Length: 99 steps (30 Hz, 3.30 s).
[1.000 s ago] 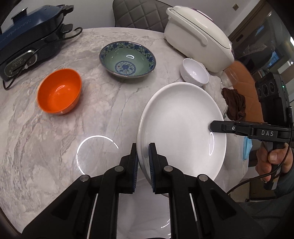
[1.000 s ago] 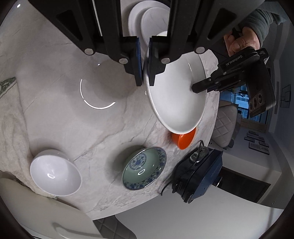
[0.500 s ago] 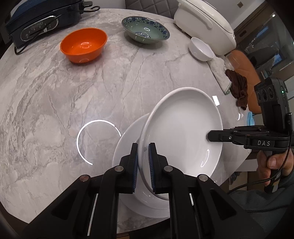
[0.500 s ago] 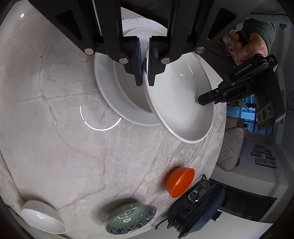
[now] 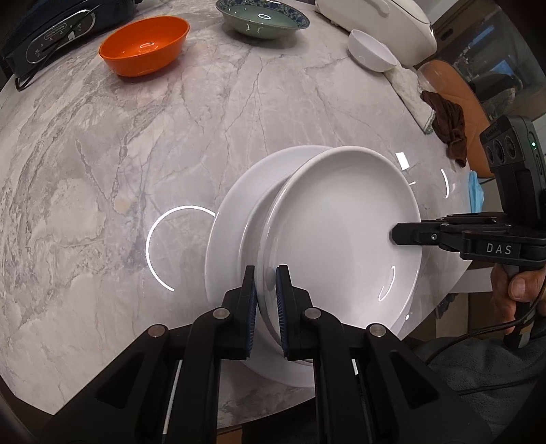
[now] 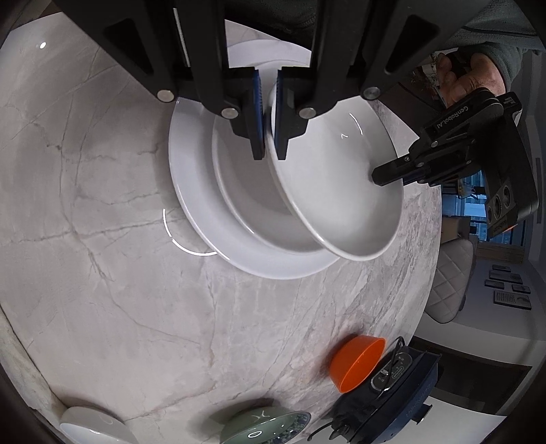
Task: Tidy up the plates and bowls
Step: 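Carry the deep white plate with both tools and lower it onto the plate stack, then open both tools and withdraw them from the plate stack, then move both tools to the blue-green patterned bowl and grip its rim, then lift the patterned bowl with both tools and carry it toward the plate stack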
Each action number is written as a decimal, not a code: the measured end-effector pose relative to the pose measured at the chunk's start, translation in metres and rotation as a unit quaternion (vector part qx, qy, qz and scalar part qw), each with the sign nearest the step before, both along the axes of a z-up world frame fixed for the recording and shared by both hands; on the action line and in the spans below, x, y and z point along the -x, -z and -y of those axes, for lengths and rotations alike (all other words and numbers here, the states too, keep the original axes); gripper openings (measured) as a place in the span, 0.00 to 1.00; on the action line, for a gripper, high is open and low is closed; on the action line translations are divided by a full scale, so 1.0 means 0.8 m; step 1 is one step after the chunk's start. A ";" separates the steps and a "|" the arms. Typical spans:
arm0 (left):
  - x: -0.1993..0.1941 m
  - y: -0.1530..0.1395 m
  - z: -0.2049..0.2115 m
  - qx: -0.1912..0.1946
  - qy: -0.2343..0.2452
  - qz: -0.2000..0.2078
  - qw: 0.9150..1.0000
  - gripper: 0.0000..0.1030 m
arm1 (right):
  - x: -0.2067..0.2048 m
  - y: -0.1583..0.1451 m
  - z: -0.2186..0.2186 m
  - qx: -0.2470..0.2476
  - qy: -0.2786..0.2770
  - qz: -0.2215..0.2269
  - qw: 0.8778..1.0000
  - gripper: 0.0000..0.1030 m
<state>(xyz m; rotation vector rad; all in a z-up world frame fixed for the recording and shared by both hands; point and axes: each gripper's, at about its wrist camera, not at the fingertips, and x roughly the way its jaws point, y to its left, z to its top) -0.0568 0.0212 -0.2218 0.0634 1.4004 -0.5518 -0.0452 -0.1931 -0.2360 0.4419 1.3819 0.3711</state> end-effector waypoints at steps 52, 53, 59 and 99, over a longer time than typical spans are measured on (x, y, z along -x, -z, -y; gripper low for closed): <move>-0.190 -0.128 -0.106 0.111 -0.105 0.086 0.984 0.99 | -0.057 -0.105 0.099 -0.022 0.152 0.142 0.978 0.73; -0.211 -0.133 -0.103 0.103 -0.105 0.085 0.985 0.99 | -0.072 -0.114 0.104 -0.021 0.157 0.149 0.976 0.73; -0.333 -0.135 -0.063 0.053 -0.092 0.067 0.992 0.99 | -0.167 -0.145 0.126 -0.036 0.159 0.182 0.970 0.73; -0.513 0.026 0.114 0.009 0.075 -0.013 0.997 0.20 | -0.355 -0.007 0.109 -0.027 0.192 0.028 0.981 0.47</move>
